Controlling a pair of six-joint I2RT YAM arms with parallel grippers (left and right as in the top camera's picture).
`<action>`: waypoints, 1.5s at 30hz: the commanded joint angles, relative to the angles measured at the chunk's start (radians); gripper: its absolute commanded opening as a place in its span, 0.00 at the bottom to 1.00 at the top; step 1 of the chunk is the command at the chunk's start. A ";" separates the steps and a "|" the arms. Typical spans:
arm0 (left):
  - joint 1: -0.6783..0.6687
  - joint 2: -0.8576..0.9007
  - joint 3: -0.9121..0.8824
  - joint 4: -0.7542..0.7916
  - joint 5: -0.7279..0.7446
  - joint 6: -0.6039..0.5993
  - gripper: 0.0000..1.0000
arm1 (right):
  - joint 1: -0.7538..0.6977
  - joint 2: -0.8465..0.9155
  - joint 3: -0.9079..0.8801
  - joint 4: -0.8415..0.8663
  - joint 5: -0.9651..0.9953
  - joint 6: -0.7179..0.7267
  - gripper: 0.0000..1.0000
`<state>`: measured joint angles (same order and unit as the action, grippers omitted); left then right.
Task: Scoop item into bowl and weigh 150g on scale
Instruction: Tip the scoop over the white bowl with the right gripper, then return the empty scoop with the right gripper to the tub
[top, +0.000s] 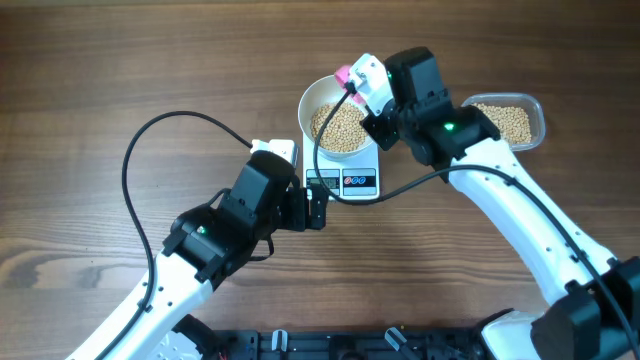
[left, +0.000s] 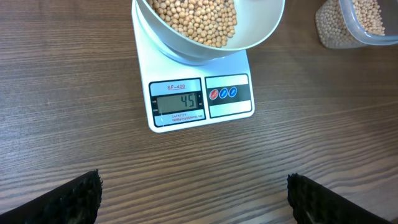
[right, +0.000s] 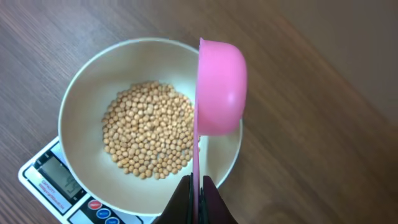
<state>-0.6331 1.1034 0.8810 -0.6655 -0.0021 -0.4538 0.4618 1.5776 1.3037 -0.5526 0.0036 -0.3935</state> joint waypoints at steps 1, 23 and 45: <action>-0.005 0.006 0.005 0.003 0.005 -0.006 1.00 | 0.006 -0.069 0.014 0.018 0.032 -0.022 0.04; -0.005 0.006 0.005 0.003 0.005 -0.006 1.00 | -0.734 -0.160 0.025 -0.171 -0.384 0.223 0.04; -0.005 0.006 0.005 0.003 0.005 -0.006 1.00 | -0.701 0.042 0.023 -0.323 -0.023 0.183 0.04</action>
<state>-0.6331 1.1034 0.8810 -0.6659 -0.0017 -0.4538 -0.2428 1.6047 1.3064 -0.8783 -0.0406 -0.2035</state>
